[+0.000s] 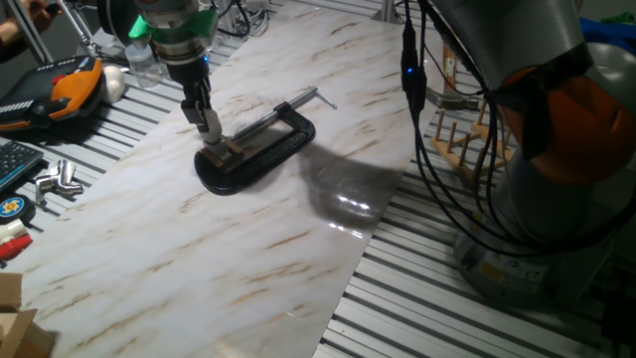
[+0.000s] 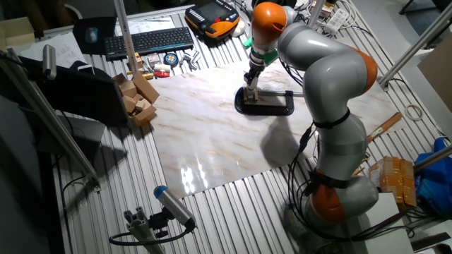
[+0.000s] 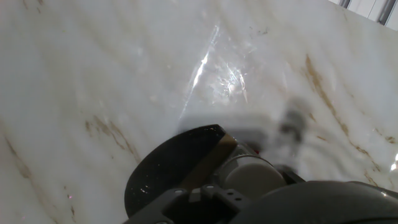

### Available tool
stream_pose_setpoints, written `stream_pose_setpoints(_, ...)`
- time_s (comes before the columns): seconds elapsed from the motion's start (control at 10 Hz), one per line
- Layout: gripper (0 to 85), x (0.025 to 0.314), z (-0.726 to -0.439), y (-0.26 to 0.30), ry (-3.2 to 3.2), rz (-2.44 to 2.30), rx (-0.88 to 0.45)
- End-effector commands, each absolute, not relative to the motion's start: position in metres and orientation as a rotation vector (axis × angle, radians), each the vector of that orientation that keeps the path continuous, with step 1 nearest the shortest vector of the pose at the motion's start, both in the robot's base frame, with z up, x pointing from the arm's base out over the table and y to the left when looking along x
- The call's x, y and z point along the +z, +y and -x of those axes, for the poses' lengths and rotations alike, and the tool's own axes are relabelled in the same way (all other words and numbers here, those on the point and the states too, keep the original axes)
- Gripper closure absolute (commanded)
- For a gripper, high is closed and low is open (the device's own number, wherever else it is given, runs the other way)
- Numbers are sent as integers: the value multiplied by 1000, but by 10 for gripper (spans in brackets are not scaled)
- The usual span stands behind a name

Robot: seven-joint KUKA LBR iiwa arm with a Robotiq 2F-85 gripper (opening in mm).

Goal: Take out the light bulb by rotating it

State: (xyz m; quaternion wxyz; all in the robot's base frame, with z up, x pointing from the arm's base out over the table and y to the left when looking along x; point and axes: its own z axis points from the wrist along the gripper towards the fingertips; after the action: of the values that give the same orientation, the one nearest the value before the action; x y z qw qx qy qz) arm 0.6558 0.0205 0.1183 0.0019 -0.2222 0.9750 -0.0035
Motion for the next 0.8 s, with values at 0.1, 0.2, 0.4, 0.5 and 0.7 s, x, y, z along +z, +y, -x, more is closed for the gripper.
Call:
stream_pose_setpoints(0.1, 510, 119, -656, 21, 3051, 679, -15)
stream_pose_setpoints(0.2, 510, 119, -656, 21, 3046, 663, -18)
stream_pose_setpoints(0.4, 340, 119, -655, 21, 3043, 657, -24)
stream_pose_setpoints(0.5, 340, 119, -655, 21, 3043, 640, -22)
stream_pose_setpoints(0.7, 340, 119, -655, 21, 3036, 620, -25)
